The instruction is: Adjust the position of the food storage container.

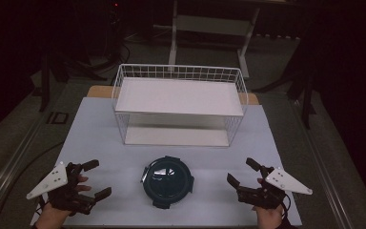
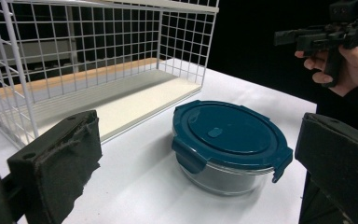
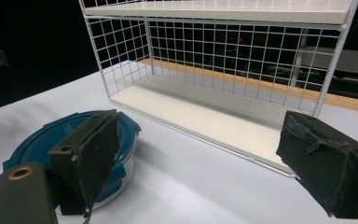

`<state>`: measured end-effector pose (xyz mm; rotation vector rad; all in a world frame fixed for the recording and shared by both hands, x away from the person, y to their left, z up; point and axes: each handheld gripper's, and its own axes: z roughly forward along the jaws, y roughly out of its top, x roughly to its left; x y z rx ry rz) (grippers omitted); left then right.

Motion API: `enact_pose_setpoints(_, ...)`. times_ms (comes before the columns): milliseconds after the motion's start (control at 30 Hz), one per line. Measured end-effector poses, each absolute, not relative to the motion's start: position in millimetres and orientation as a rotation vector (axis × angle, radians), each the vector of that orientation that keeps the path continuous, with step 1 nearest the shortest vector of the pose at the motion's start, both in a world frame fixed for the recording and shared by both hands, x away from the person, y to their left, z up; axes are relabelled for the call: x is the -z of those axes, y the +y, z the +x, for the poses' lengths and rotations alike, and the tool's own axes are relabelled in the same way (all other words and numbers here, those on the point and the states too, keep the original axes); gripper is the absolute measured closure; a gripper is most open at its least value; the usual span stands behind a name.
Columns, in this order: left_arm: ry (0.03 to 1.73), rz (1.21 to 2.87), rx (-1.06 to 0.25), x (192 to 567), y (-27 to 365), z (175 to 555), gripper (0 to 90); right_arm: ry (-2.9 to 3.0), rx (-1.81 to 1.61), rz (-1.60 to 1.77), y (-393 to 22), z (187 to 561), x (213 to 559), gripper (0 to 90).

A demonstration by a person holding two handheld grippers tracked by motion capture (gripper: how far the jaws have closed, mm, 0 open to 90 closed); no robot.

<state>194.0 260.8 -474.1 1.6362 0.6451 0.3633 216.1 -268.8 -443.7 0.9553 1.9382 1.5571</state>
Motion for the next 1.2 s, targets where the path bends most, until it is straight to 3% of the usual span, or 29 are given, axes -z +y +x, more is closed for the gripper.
enact_pose_setpoints(367, 0.633, 1.629, -0.367, 472.4, 259.5, 192.4, 0.6, 1.957, -1.603, 0.94, -260.8, 216.5, 439.0, 11.4)
enact_pose_setpoints(733, 0.623, 1.628, -0.362, 470.5, 258.2, 192.0, 0.6, 2.128, -1.62, 0.937, -239.4, 218.0, 438.6, 16.8)
enact_pose_setpoints(1033, 0.618, 1.633, -0.363, 470.4, 256.6, 191.7, 0.5, 2.321, -1.555, 0.895, -214.4, 210.0, 457.7, 51.3)
enact_pose_setpoints(1200, 0.616, 1.638, -0.358, 471.5, 256.9, 192.2, 0.6, 2.381, -1.529, 0.865, -204.4, 206.7, 465.7, 65.7)
